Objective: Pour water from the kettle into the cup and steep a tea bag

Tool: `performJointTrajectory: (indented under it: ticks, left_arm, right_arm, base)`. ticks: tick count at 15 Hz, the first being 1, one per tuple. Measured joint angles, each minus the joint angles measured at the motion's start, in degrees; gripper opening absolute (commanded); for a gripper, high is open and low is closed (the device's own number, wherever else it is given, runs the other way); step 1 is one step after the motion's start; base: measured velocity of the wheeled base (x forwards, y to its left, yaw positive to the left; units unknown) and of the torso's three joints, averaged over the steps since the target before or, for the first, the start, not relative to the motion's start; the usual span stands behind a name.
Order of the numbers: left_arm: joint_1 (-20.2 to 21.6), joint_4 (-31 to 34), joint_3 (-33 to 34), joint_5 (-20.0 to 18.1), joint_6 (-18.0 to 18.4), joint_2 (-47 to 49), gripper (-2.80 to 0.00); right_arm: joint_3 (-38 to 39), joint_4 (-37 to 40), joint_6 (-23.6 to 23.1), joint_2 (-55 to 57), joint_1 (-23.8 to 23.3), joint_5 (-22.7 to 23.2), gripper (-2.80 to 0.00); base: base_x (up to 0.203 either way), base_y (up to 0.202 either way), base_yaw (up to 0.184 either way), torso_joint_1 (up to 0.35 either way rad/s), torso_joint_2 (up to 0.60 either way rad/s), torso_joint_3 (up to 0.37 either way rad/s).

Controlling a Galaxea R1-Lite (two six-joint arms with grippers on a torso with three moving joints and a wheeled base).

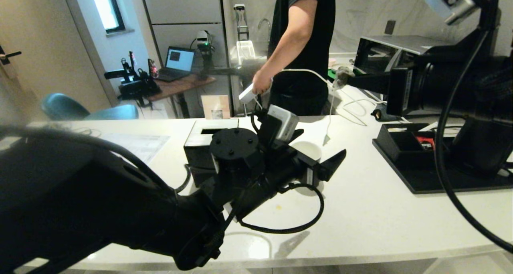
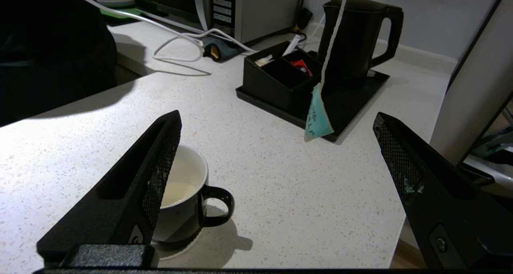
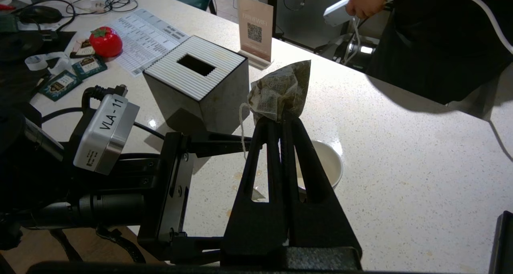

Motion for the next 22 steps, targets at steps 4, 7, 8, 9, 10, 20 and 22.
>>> performJointTrajectory:
  ticks: [4, 7, 8, 9, 10, 20, 22]
  left_arm:
    - [-0.09, 0.02, -0.77, 0.06, 0.0, 0.51, 0.0]
    - [-0.11, 0.02, -1.29, 0.1, -0.02, 0.82, 0.0]
    - [-0.11, -0.02, -1.38, 0.11, -0.02, 0.92, 0.0]
    - [-0.11, 0.02, -1.44, 0.07, -0.02, 0.98, 0.0]
    - [-0.11, 0.0, -1.63, 0.06, 0.0, 1.06, 0.0]
    - [-0.11, 0.0, -2.18, 0.34, 0.13, 1.45, 0.0]
    - [-0.11, 0.02, -2.18, 0.44, 0.16, 1.42, 0.0]
  right_arm:
    - [0.23, -0.01, 0.01, 0.0, 0.0, 0.06, -2.8]
    - [0.59, -0.06, 0.0, -0.02, 0.09, 0.08, -2.8]
    - [0.66, -0.04, 0.0, -0.02, 0.09, 0.08, -2.8]
    - [0.66, -0.06, 0.0, -0.02, 0.09, 0.08, -2.8]
    - [0.66, -0.09, 0.01, 0.0, 0.09, 0.07, -2.8]
    - [0.66, -0.09, 0.01, 0.28, 0.3, 0.0, -2.8]
    - [0.66, -0.09, 0.01, 0.34, 0.28, 0.01, -2.8]
  base:
    - [0.0, 0.0, 0.0, 0.0, 0.0, 0.0]
    - [0.0, 0.0, 0.0, 0.0, 0.0, 0.0]
    - [0.0, 0.0, 0.0, 0.0, 0.0, 0.0]
    - [0.0, 0.0, 0.0, 0.0, 0.0, 0.0]
    - [0.0, 0.0, 0.0, 0.0, 0.0, 0.0]
    - [0.0, 0.0, 0.0, 0.0, 0.0, 0.0]
    - [0.0, 0.0, 0.0, 0.0, 0.0, 0.0]
